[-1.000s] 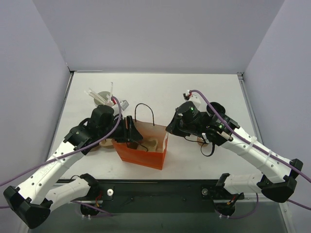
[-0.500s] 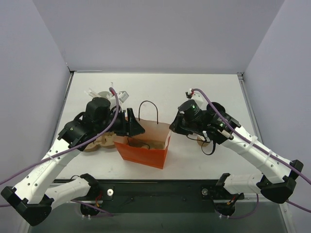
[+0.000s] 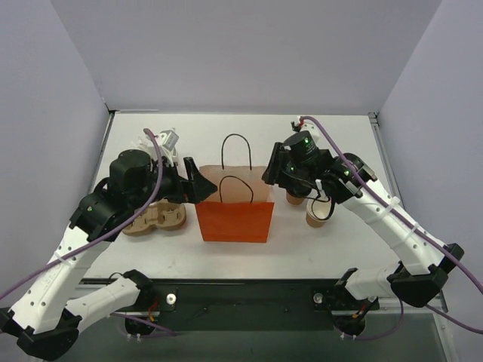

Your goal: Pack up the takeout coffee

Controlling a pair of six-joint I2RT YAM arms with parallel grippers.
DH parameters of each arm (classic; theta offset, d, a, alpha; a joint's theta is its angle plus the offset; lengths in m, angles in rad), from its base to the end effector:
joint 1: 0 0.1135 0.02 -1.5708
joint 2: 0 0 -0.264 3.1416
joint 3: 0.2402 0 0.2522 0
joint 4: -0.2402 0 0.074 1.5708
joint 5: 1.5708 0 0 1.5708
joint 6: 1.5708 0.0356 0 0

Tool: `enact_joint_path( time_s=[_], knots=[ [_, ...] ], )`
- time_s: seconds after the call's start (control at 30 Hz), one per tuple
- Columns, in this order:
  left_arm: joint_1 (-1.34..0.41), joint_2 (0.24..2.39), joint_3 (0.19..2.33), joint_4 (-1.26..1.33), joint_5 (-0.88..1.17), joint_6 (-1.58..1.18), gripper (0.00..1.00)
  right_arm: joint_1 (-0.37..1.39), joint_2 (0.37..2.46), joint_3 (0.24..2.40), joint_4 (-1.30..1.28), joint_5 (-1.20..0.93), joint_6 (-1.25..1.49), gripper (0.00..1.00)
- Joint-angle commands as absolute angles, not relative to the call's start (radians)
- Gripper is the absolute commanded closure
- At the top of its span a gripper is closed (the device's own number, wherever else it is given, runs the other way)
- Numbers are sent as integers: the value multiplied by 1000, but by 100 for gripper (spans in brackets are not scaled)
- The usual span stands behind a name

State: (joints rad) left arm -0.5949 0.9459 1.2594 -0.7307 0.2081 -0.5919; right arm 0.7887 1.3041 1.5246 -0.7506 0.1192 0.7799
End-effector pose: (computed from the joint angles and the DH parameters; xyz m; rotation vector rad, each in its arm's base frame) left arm 0.1446 -0.1067 0.4161 0.1464 2.1078 -0.9494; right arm 0.1938 0.1890 0.4250 0.0657 2.2038 0.7988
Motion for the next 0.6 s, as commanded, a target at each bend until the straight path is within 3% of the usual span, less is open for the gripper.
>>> enact_joint_path(
  time_s=[0.0,0.2,0.37,0.5,0.57],
  knots=[
    [-589,900,1305,-799,49,-513,3,782,1304,1635,-857,66,741,52],
    [-581,956,1319,-914,-23,-480,3,805,1307,1588,-933,44,750,52],
    [-580,989,1278,-850,0,-431,5,805,1351,1600,-943,69,721,53],
    [-580,1012,1215,-743,77,-399,26,805,1422,1629,-963,138,670,58],
    [-580,1043,1229,-730,89,-387,43,801,1448,1655,-966,164,634,66]
  ],
)
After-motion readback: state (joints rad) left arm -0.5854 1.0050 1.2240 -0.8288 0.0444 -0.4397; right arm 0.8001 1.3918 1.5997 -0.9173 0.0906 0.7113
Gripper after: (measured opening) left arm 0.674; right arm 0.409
